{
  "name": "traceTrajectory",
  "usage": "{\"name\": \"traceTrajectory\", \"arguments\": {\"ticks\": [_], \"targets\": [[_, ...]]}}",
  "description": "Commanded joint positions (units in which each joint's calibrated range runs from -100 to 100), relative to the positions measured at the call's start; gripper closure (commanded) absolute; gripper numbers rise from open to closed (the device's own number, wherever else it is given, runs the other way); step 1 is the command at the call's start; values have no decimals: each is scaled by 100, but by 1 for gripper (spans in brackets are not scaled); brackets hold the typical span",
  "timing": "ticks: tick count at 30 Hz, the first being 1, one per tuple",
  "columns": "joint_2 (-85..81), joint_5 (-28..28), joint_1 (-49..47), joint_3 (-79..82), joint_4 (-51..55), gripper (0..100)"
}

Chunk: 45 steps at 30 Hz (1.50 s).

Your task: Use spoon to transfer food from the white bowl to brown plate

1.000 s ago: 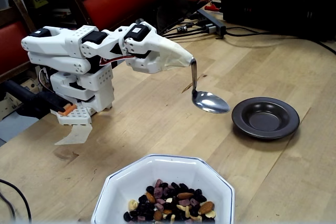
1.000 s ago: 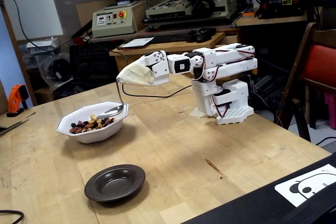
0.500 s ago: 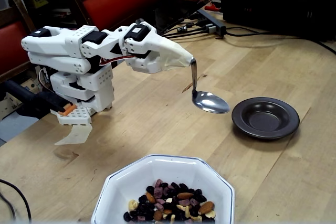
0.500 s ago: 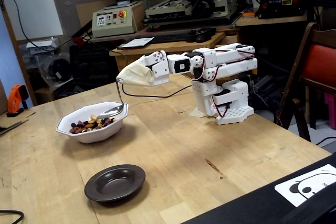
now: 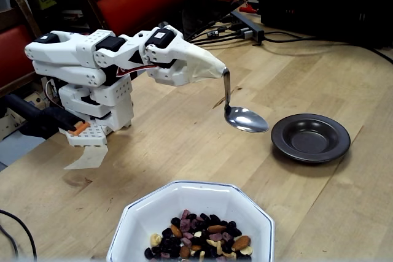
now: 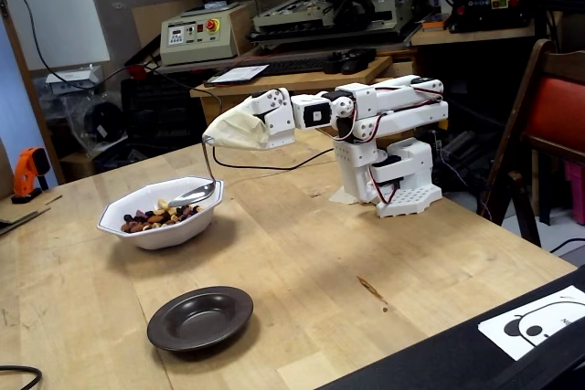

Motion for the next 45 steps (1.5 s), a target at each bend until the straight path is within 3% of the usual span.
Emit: {"name": "traceTrajectory", "arguments": {"ticks": [1,45], "targets": [[16,-10,4,22,-114,96],[-52,20,-26,-32,-114,96]]}}
